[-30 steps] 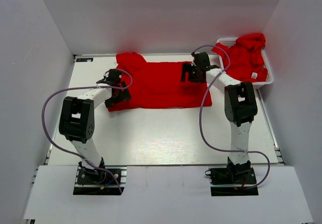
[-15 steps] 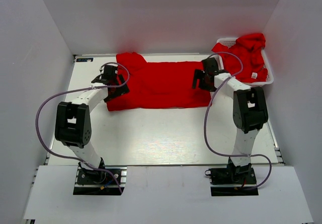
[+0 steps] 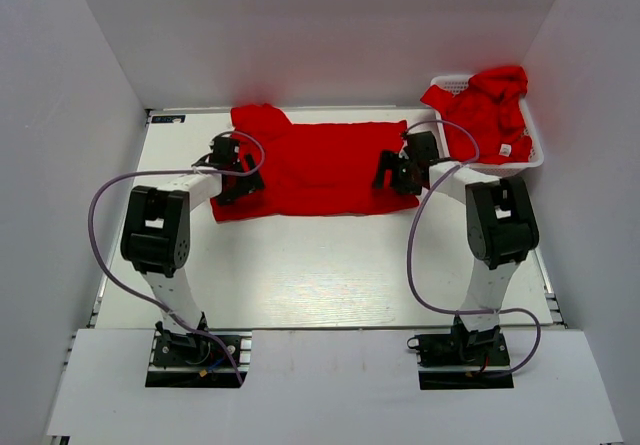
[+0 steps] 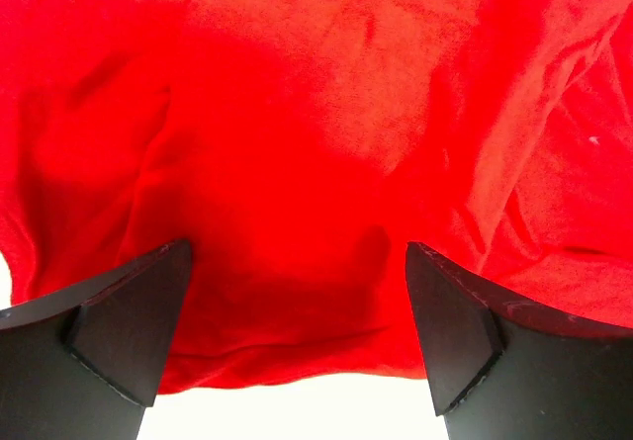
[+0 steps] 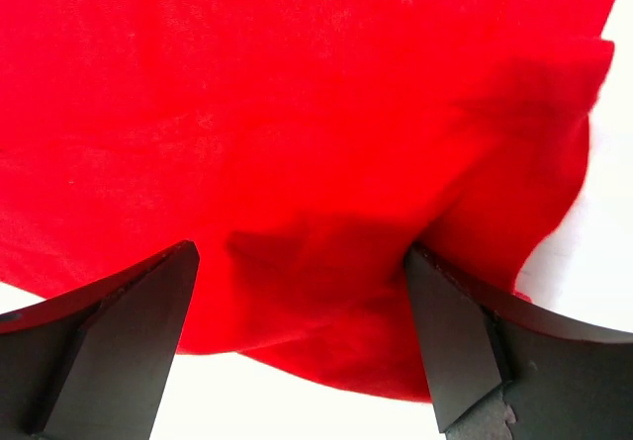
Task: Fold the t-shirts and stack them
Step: Fold the flattened tshirt in 1/3 of the way, then grap the side of the flattened tshirt furthest away from the robot with both arms
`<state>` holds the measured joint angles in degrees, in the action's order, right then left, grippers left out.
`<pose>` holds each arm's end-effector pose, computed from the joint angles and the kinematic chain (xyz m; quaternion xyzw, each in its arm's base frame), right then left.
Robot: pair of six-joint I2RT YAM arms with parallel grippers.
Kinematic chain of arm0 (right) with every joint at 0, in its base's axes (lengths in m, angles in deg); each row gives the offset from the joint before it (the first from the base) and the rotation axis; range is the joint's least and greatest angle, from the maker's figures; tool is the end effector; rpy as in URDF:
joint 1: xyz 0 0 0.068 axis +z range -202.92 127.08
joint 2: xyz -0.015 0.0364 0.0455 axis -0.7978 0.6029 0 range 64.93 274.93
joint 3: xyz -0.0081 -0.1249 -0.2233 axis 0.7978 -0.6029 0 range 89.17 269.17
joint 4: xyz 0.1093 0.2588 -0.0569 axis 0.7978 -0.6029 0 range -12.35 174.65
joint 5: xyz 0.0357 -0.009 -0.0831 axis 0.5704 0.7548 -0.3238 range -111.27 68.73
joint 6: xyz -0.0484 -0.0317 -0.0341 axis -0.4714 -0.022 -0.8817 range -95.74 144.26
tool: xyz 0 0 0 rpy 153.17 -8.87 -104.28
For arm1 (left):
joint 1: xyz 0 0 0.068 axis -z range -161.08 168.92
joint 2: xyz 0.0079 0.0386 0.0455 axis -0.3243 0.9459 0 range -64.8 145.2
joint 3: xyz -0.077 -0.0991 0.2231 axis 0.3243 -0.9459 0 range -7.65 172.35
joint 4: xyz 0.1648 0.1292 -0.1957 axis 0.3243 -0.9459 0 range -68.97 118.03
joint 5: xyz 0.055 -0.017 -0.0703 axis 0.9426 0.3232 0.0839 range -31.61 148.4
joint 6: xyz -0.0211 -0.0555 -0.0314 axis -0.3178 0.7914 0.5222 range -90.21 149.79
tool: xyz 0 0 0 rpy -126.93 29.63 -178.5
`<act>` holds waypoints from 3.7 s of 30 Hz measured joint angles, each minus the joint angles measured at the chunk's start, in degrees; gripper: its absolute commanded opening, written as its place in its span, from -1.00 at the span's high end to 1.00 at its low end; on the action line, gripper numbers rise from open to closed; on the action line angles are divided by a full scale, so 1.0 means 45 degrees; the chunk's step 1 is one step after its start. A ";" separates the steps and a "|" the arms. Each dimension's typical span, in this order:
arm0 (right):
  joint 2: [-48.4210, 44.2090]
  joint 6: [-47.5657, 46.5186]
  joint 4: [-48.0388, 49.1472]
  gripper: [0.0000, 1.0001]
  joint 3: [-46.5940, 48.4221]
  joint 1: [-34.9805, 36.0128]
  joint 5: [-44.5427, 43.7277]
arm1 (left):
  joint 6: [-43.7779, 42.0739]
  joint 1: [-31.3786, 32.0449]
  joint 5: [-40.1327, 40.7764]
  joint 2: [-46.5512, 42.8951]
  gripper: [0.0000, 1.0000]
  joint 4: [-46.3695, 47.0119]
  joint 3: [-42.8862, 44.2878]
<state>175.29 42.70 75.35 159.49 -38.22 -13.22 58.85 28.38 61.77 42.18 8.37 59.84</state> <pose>0.4190 0.1178 0.1193 0.0062 0.9357 0.1619 0.3134 0.4002 -0.0634 0.1134 -0.1718 0.9482 -0.0608 0.2603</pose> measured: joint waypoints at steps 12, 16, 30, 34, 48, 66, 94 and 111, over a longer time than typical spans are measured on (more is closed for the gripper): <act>-0.3803 0.0952 -0.0019 -0.81 -0.4551 0.0053 -0.0034 | 0.1350 0.0121 -0.0248 -0.4561 -1.00 -0.2268 -0.4600; -0.5192 0.0967 -0.0549 -0.81 -0.5911 0.0097 0.0845 | 0.1792 0.0189 -0.0593 -0.5532 -1.00 -0.3910 -0.5304; -0.5833 0.0126 -0.5702 -0.81 -0.2934 0.0369 0.0840 | 0.1195 0.0189 0.0194 -0.6159 -1.00 -0.7766 0.0709; -0.4979 0.0243 -0.5639 -0.81 -0.0845 0.0335 -0.0049 | 0.0680 0.0189 0.0321 -0.4240 -1.00 -0.6237 0.2157; -0.1783 0.0923 -0.5659 -0.81 0.3288 -0.0010 -0.3876 | -0.4012 0.0223 -0.1316 0.7237 -1.00 -0.2992 1.4610; -0.0272 0.1093 -0.5615 -0.81 0.3861 -0.0699 -0.3186 | -0.5299 0.1205 -0.1695 1.0511 -0.96 0.3055 1.5178; 0.0675 0.1093 -0.5629 -0.81 0.4231 -0.1107 -0.2861 | -0.6747 0.1996 0.1190 1.0924 0.78 0.3453 1.4314; 0.2686 0.1841 -0.5547 -0.81 0.6319 -0.0986 -0.4512 | -0.6115 0.1812 0.2909 1.0919 1.00 0.3196 1.4377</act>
<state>187.38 50.98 50.39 187.93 -42.66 -33.52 31.33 36.53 74.86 91.31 22.75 124.53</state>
